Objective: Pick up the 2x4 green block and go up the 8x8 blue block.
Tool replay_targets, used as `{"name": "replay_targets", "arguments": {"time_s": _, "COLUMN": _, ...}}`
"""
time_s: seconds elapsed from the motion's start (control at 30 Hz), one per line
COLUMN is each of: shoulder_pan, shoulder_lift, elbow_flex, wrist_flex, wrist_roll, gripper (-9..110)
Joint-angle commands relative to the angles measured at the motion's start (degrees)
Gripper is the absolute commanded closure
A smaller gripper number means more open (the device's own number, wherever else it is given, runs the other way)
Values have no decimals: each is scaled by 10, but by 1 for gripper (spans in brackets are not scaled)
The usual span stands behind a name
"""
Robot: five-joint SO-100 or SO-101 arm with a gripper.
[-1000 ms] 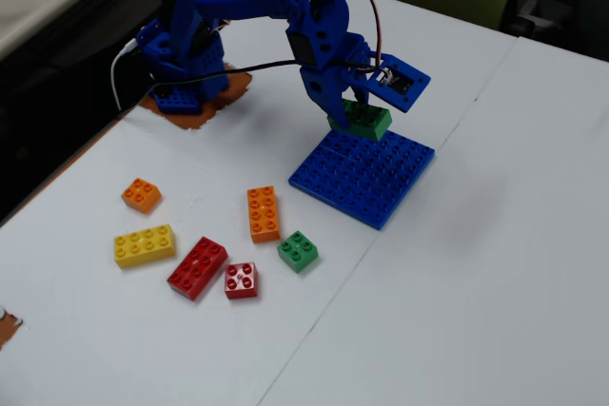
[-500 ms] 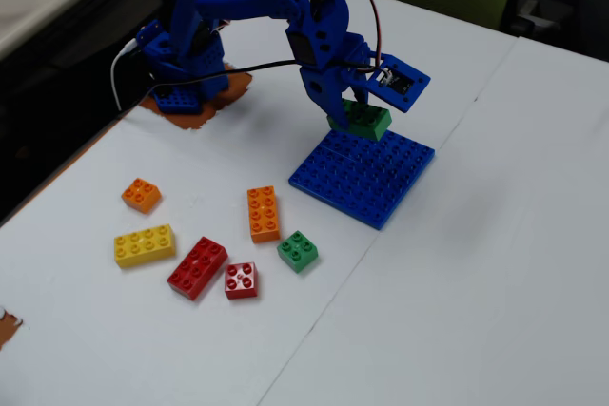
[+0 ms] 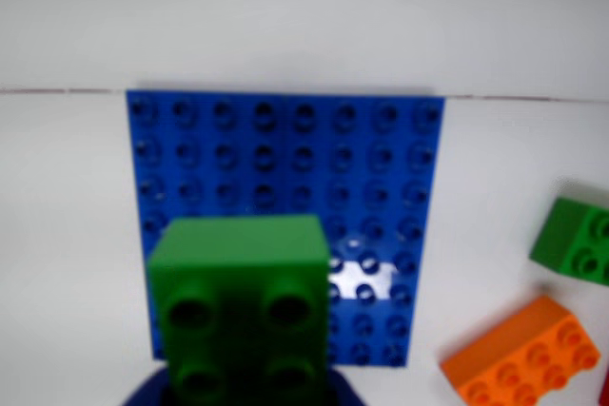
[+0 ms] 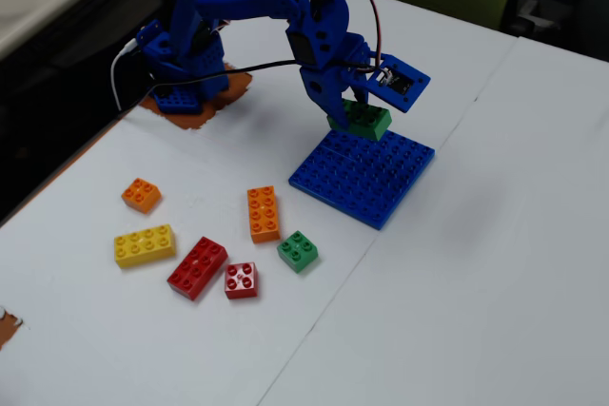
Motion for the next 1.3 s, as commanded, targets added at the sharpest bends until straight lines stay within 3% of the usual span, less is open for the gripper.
{"name": "replay_targets", "arguments": {"time_s": 0.0, "shoulder_pan": 4, "shoulder_lift": 7, "elbow_flex": -29, "wrist_flex": 4, "wrist_roll": 1, "gripper": 101}}
{"name": "replay_targets", "arguments": {"time_s": 1.27, "shoulder_pan": 7, "shoulder_lift": 2, "elbow_flex": -32, "wrist_flex": -2, "wrist_roll": 3, "gripper": 101}}
